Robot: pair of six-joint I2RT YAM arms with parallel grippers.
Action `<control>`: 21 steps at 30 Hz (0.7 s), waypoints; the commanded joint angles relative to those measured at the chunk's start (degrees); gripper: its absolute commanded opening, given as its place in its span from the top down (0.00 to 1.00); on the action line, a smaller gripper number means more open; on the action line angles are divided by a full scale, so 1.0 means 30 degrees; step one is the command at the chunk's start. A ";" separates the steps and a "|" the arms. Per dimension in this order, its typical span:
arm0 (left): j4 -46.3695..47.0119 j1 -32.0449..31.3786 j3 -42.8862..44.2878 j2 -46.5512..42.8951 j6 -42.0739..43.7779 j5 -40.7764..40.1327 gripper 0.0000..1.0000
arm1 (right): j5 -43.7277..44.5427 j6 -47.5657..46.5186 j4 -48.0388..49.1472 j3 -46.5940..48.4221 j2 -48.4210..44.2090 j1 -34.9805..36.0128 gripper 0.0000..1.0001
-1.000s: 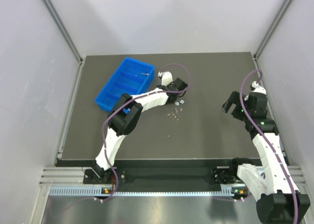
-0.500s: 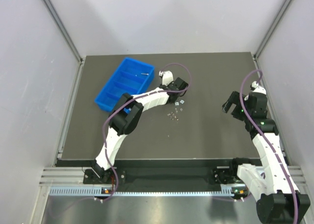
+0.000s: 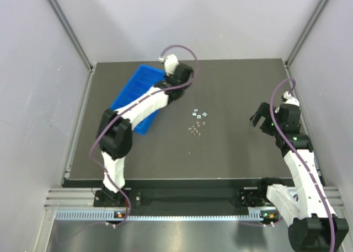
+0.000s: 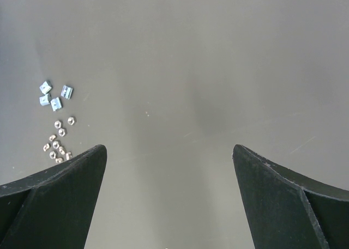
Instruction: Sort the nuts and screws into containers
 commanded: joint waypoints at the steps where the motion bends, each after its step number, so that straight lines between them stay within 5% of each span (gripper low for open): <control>1: 0.1519 0.1739 -0.0604 -0.2939 0.0700 -0.1312 0.81 | 0.0035 0.0331 0.0590 0.0365 0.0086 0.0141 0.00; 13: 0.1901 0.5756 -0.2221 -0.1480 -0.0705 -0.1199 0.81 | -0.0874 0.0595 0.0942 0.1009 0.1052 0.0141 0.00; 21: 0.1491 0.6170 -0.2161 -0.0014 -0.1175 -0.2105 0.81 | -0.0406 0.0595 0.0708 0.0805 0.0701 0.0141 0.00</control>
